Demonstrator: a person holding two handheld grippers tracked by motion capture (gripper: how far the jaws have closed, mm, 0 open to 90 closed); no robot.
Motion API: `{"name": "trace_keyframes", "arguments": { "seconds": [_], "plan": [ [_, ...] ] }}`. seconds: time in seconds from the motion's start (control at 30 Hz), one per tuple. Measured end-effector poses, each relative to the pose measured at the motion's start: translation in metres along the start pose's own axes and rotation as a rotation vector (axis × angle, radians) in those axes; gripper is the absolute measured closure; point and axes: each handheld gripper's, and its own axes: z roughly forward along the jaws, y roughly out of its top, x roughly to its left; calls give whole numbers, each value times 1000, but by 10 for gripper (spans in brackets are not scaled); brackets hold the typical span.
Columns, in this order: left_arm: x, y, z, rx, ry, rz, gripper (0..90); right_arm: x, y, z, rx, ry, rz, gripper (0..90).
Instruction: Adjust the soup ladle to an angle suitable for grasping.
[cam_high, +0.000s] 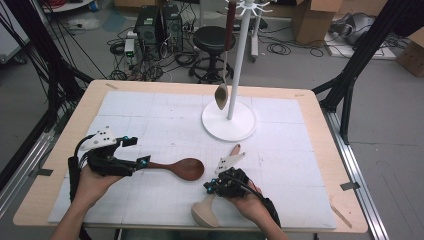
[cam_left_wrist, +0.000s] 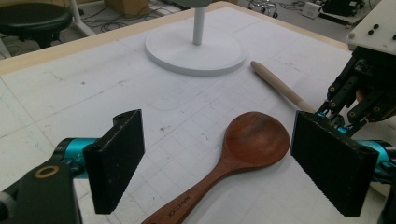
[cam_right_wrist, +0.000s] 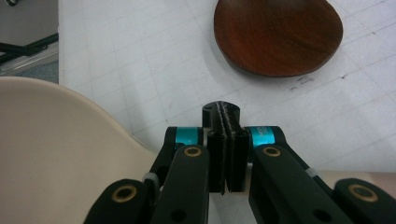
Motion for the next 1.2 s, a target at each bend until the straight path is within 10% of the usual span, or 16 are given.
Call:
{"name": "trace_keyframes", "arguments": {
  "seconds": [1.2],
  "plan": [
    [0,0,-1,-2,0,0,183,-3,-8,-11,3,12,41,899]
  ]
}}
